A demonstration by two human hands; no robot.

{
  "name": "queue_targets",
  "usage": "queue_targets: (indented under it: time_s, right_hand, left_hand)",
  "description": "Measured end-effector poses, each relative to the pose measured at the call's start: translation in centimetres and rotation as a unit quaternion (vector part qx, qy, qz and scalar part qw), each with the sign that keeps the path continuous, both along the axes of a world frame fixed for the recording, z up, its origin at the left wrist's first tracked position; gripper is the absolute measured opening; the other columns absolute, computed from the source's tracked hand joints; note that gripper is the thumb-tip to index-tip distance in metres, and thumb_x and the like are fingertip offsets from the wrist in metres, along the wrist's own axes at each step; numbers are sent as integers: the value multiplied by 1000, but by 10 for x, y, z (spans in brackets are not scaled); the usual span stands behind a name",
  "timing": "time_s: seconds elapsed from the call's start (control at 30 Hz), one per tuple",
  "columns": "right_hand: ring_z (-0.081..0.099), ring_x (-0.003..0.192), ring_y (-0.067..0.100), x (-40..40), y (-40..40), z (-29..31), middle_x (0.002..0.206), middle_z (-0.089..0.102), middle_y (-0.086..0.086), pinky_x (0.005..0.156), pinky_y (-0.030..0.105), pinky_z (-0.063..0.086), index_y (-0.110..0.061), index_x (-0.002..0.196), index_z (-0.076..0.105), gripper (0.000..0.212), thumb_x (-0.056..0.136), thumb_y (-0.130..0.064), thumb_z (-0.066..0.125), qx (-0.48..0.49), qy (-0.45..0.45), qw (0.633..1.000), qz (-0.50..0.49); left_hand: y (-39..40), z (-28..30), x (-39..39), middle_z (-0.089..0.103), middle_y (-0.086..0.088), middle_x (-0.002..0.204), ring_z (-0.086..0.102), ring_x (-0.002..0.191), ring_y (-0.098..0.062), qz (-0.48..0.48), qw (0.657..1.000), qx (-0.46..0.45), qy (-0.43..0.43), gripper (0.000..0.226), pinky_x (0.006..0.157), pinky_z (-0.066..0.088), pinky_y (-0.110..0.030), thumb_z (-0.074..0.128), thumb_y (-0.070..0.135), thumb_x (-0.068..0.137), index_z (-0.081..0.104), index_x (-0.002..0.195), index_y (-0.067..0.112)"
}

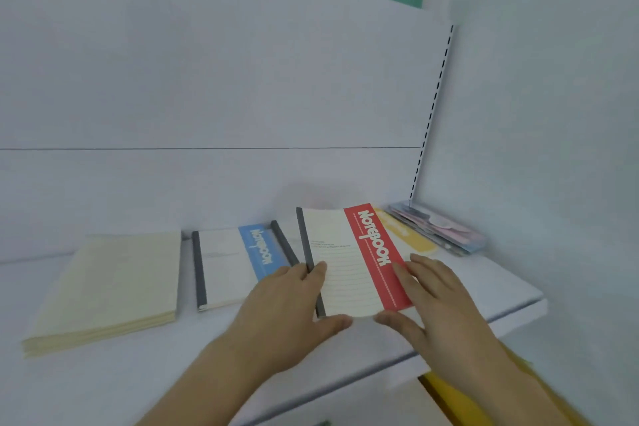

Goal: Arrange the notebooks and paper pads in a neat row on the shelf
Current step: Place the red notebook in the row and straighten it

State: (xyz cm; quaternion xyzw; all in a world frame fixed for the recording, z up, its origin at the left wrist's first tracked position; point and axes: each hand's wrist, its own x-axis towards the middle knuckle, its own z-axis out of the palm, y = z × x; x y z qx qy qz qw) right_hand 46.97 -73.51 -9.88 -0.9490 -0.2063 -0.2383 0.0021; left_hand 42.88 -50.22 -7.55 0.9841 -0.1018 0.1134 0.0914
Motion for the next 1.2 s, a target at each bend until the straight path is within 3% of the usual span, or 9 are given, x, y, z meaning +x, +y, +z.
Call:
queue_targets:
  time_s: [0.13,0.23,0.33,0.43,0.6,0.7,0.83,1.0,1.2]
  right_hand:
    - [56,122,22,56,1,-1,124,65,-2,103,36,34,-16,125,62,76,91,-70,23,-53,4,997,47]
    - [49,128,22,93,3,-6,126,62,-4,108,39,34,-16,128,60,76,91,-72,25,-44,45,992,109]
    - [39,136,24,127,6,-13,132,58,-2,113,42,30,-16,134,55,80,90,-73,21,-43,86,984,147]
    - [29,142,24,151,7,-16,138,53,-2,119,39,15,-19,140,48,83,87,-74,17,-51,106,975,188]
    - [34,138,23,171,12,-14,132,58,-5,117,38,14,-23,137,51,76,90,-74,20,-62,86,967,231]
    - [22,140,18,178,13,-13,139,49,-7,118,32,10,-25,144,39,74,90,-73,22,-66,108,957,260]
    - [28,133,15,186,16,-7,129,53,-9,114,29,21,-28,137,47,76,84,-78,27,-63,129,950,276]
    - [37,118,13,192,19,-5,115,52,-9,104,25,30,-31,130,49,73,78,-81,37,-33,161,948,273]
    - [37,122,12,191,22,-8,115,59,-13,110,28,25,-31,123,55,73,78,-83,30,-49,145,952,266]
  left_hand:
    - [-1,-9,42,52,5,135,46,121,-15,45,998,39,24,80,101,40,-29,38,75,88,30,150,25]
    - [1,-19,64,56,4,125,47,115,-17,73,994,73,37,76,97,40,-31,34,78,87,40,141,24]
    - [0,-30,82,56,4,126,46,117,-18,108,988,109,22,89,100,39,-33,14,83,80,38,142,23]
    - [-9,-34,90,56,5,123,46,117,-19,138,982,127,10,100,100,38,-33,-5,81,70,47,135,26]
    - [-10,-34,96,60,5,117,48,117,-20,196,972,130,23,99,102,37,-35,-3,82,69,54,130,30]
    - [-9,-30,100,59,8,107,48,113,-17,209,968,120,68,84,98,37,-31,11,84,76,56,120,29]
    - [-5,-20,103,55,5,90,49,95,-16,209,970,70,104,51,83,42,-31,49,75,83,50,86,25]
    - [-3,-12,104,56,4,89,51,91,-15,201,972,27,120,43,73,44,-30,59,66,84,46,80,26]
    - [-3,-13,106,54,4,93,50,93,-14,200,971,23,128,40,73,41,-29,58,63,87,50,90,25]
